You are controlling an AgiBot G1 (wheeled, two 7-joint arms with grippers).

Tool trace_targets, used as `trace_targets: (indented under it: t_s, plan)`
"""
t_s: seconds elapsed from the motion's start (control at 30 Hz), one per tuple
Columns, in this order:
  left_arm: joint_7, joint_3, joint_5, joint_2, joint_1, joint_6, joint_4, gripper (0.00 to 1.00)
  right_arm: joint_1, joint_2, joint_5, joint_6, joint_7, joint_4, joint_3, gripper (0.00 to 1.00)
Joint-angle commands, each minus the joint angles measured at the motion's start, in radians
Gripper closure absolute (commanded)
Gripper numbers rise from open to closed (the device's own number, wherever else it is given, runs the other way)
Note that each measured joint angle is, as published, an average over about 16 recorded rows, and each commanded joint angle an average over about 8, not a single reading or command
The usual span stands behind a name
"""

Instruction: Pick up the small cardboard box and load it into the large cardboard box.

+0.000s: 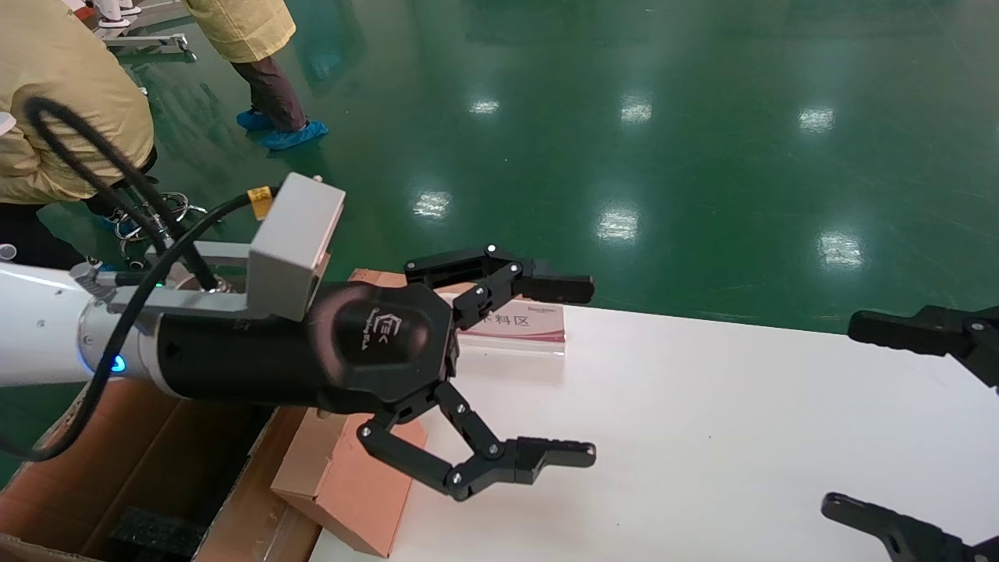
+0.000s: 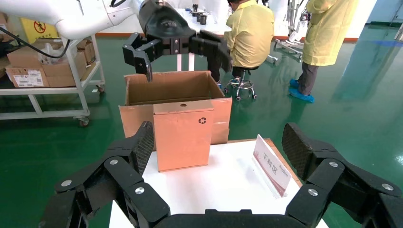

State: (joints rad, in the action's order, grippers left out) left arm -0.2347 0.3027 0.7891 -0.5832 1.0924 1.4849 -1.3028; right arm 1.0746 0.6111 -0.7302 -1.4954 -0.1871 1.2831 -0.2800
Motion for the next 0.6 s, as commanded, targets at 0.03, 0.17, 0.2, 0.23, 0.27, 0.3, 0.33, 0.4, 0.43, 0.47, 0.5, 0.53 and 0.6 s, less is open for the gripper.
trace_targets:
  t_s: [0.03,0.17,0.2,0.23,0.27,0.3,0.33,0.4,0.43,0.47,0.5,0.53,0.6]
  plan:
    - [-0.01,0.002,0.008,0.008,-0.005,-0.009,-0.003,0.0,0.0,0.0,0.0,0.0,0.0,0.0,0.0,0.0]
    - [-0.082,0.046,0.115,0.043,0.054,-0.003,-0.036,0.0,0.0,0.0,0.0,0.0,0.0,0.0,0.0,0.0]
    - [-0.102,0.058,0.146,0.049,0.076,0.002,-0.042,0.0,0.0,0.0,0.0,0.0,0.0,0.0,-0.001,0.0]
    - [-0.122,0.071,0.171,0.051,0.098,0.009,-0.046,0.0,0.0,0.0,0.0,0.0,0.0,0.0,-0.001,0.0]
    - [-0.141,0.083,0.199,0.055,0.121,0.018,-0.049,0.0,0.0,0.0,0.0,0.0,0.0,-0.001,-0.001,0.0]
    - [-0.164,0.096,0.228,0.058,0.145,0.025,-0.049,0.0,0.0,0.0,0.0,0.0,0.0,-0.001,-0.001,0.0]
    - [-0.187,0.109,0.255,0.06,0.168,0.031,-0.05,0.0,0.0,0.0,0.0,0.0,0.001,-0.001,-0.001,0.0]
    - [-0.232,0.136,0.312,0.064,0.214,0.043,-0.052,0.0,0.001,0.0,0.001,0.0,0.001,-0.001,-0.001,0.0]
    - [-0.258,0.151,0.34,0.064,0.237,0.049,-0.052,0.0,0.001,0.0,0.001,0.0,0.001,-0.001,-0.001,0.0]
    - [-0.285,0.167,0.368,0.065,0.26,0.054,-0.053,0.0,0.001,0.0,0.001,0.0,0.001,-0.001,-0.001,0.0]
    - [-0.313,0.184,0.399,0.065,0.284,0.06,-0.053,0.0,0.001,0.0,0.001,0.0,0.001,-0.001,-0.001,0.0]
    - [-0.342,0.203,0.428,0.064,0.307,0.066,-0.054,0.0,0.001,0.0,0.001,0.0,0.001,-0.001,-0.001,0.0]
    - [-0.398,0.245,0.484,0.061,0.353,0.076,-0.054,0.0,0.001,0.0,0.001,0.0,0.001,-0.001,-0.001,0.0]
